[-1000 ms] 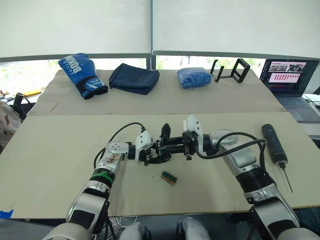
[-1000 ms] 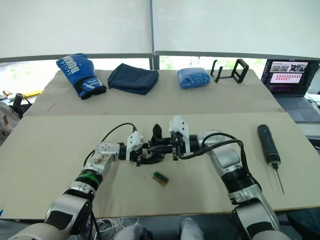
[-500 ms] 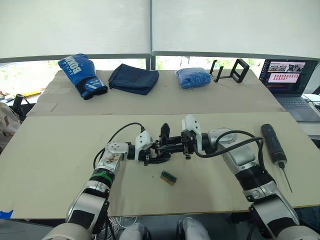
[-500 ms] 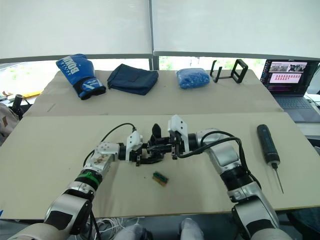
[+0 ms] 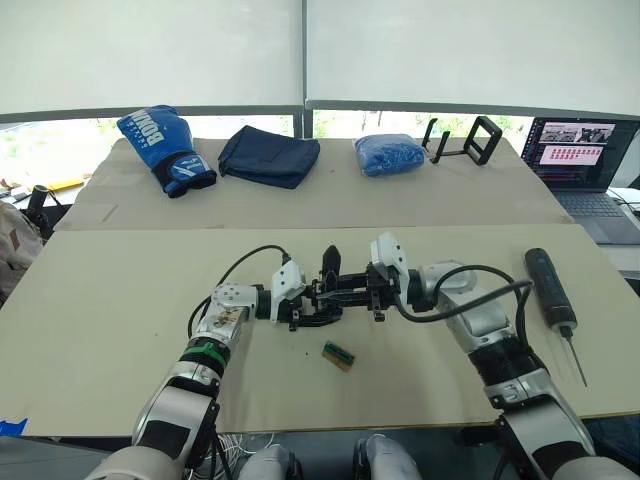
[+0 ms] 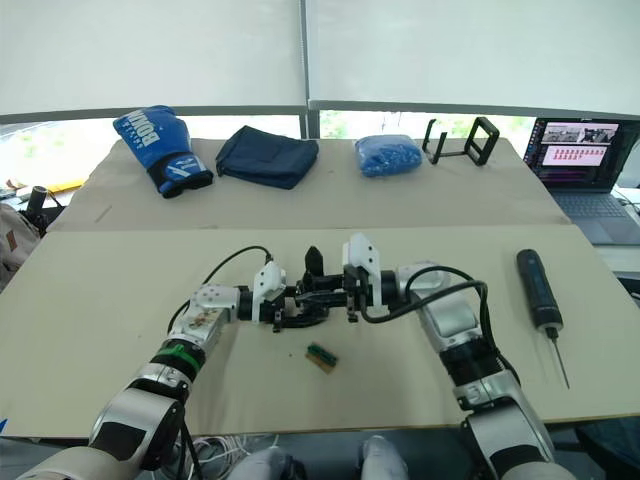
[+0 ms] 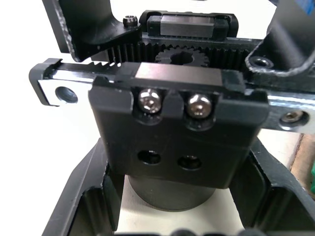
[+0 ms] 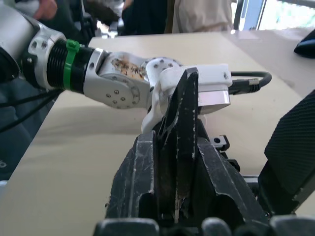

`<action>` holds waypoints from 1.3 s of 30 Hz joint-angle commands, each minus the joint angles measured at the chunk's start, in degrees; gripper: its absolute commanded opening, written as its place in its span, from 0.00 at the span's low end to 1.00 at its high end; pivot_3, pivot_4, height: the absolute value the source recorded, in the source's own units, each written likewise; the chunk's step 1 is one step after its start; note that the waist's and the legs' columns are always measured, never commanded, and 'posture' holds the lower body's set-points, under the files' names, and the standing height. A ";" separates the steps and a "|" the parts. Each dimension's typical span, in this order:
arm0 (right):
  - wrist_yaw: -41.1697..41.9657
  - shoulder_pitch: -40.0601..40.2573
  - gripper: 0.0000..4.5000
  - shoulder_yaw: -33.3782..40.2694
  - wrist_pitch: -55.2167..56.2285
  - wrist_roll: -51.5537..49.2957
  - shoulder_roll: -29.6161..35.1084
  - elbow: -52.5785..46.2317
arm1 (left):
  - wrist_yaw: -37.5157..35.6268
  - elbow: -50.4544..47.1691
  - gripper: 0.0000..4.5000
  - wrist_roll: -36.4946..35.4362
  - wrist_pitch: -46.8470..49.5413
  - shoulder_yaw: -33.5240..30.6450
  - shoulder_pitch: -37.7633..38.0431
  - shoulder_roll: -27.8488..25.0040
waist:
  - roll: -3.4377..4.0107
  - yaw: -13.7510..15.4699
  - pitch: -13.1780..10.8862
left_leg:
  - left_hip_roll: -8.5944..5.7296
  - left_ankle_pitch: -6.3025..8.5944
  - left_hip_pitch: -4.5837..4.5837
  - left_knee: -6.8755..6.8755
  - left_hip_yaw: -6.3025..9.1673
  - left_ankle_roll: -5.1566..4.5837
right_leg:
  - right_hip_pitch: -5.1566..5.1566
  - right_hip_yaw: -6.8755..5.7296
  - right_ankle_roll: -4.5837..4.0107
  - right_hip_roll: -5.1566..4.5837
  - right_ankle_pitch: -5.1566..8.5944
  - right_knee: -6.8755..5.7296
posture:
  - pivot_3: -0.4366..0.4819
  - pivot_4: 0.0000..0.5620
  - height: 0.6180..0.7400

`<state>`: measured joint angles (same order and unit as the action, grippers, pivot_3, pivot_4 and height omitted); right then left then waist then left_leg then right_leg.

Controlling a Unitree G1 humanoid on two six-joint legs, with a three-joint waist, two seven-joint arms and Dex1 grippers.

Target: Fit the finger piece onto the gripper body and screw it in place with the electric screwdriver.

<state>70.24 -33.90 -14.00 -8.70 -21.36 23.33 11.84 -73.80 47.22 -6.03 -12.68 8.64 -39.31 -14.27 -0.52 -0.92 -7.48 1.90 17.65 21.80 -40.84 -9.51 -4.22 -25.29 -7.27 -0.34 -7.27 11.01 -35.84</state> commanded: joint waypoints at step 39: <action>-7.69 11.26 1.00 25.40 -10.27 -18.36 13.70 -32.14 | -1.40 -2.58 0.98 -2.52 -0.66 -2.18 5.08 -5.57 | -0.05 -0.06 -0.12 | -0.03 0.04 0.20 0.04 0.11 -0.08 | -0.07 -0.15 0.01 -0.05 0.00 0.21 | 0.48 0.27 1.00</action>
<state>64.40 -23.48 7.70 -17.74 -37.44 35.90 -17.05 -74.21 44.82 -8.20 -14.62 7.61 -36.70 -17.35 -0.57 -0.98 -7.61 1.87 17.67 21.99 -40.78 -9.39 -4.27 -25.36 -7.40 -0.33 -7.29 11.02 -35.63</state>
